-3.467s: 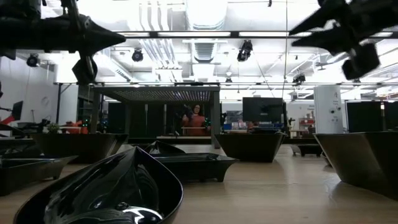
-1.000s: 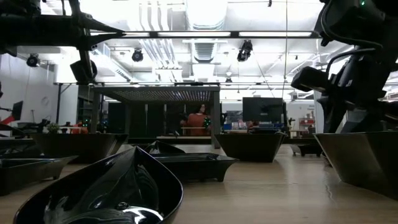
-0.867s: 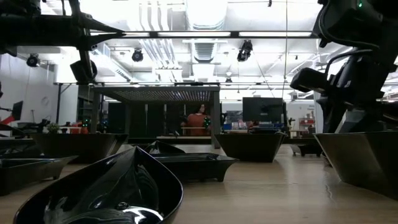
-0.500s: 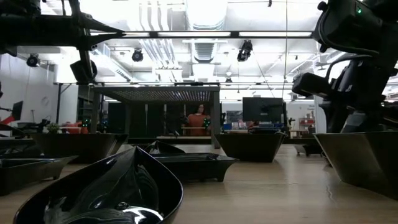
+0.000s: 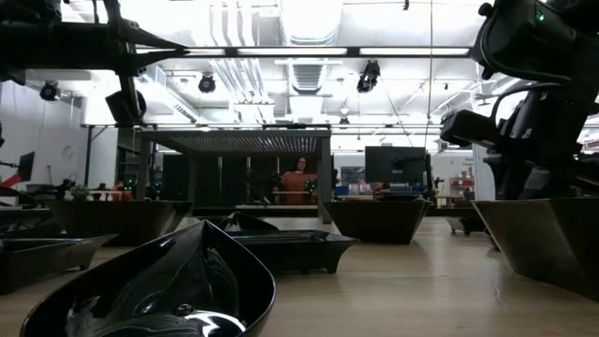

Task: Pick & Place Mini shaped plates
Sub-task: Put the square plate on the right shelf

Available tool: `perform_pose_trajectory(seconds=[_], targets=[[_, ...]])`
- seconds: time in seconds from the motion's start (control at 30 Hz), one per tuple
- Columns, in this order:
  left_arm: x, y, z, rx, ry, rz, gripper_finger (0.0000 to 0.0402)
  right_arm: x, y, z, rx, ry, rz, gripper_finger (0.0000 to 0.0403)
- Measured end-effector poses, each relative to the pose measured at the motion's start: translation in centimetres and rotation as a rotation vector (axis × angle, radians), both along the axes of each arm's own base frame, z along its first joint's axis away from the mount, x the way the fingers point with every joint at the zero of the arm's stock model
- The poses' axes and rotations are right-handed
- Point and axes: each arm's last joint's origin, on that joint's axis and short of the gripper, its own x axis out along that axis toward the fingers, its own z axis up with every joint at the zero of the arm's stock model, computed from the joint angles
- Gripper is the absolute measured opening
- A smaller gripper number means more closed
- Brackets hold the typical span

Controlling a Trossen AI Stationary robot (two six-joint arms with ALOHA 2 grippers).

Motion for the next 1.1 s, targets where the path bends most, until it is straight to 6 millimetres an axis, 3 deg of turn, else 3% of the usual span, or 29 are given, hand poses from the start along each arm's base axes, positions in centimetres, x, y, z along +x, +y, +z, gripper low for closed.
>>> perform_pose_trajectory(seconds=[0.53,1.1], targets=[[0.0,0.0,0.0,0.0,0.0,0.0,0.0,0.4,0.1,1.9,0.01,-0.083,0.037,0.0008],[0.0,0.0,0.0,0.004,0.001,0.001,0.0,-0.6,-0.2,6.4,0.053,-0.316,0.069,0.0008]])
